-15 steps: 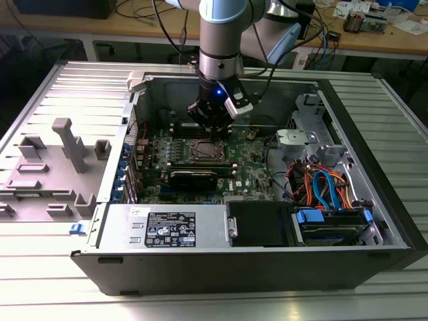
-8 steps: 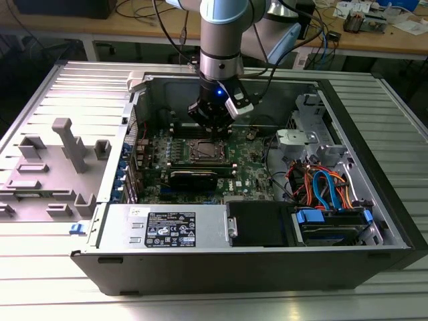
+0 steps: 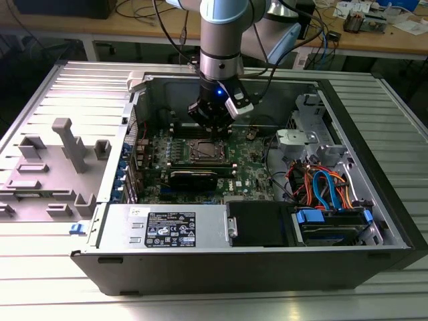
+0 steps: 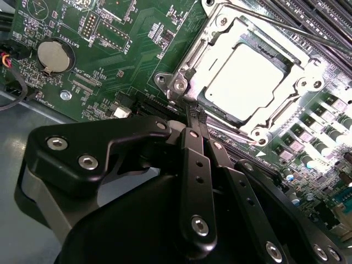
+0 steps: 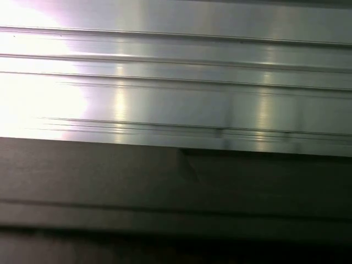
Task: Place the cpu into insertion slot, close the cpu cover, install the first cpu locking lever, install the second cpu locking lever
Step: 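Install the first cpu locking lever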
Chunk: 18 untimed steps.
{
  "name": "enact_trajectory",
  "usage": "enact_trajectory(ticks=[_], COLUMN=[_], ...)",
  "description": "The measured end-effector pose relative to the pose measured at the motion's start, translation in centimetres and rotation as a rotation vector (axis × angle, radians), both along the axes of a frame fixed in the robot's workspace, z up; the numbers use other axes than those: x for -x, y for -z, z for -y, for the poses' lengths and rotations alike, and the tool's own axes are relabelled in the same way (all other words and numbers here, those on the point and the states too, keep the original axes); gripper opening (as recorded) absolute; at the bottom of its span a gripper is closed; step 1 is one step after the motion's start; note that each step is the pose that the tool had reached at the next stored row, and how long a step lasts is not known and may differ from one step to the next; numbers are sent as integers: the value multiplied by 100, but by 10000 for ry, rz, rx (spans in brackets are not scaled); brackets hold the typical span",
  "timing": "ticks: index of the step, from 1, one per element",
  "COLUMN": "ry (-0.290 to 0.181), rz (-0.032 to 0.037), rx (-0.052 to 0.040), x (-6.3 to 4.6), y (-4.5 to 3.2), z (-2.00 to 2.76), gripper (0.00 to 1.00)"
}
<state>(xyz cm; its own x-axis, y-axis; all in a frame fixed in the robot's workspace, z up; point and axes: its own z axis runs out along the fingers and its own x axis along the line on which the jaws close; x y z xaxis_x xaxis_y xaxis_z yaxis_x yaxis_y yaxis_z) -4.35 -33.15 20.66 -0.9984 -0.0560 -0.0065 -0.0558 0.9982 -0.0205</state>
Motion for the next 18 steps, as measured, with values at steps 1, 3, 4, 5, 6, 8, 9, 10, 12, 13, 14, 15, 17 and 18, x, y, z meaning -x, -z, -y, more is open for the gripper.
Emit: enact_trajectory(ticks=[1,3,4,5,6,8,9,10,12,13,14,15,17,18], ry=[-1,-2,-1,1,1,0,0,0,0,0,0,0,0,-1], rz=[-1,0,0,0,0,-2,-3,-3,-2,-1,0,2,0,0], rx=[3,-1,-1,-1,1,4,5,5,3,2,0,-4,1,0], x=[0,0,0,0,0,0,0,0,0,0,0,-1,0,0], y=[1,3,3,5,7,11,17,20,23,23,20,17,6,-2], z=[1,7,8,8,9,10,11,12,13,13,12,12,13,13], gripper=[11,11,11,11,11,11,11,11,11,11,11,11,11,11])
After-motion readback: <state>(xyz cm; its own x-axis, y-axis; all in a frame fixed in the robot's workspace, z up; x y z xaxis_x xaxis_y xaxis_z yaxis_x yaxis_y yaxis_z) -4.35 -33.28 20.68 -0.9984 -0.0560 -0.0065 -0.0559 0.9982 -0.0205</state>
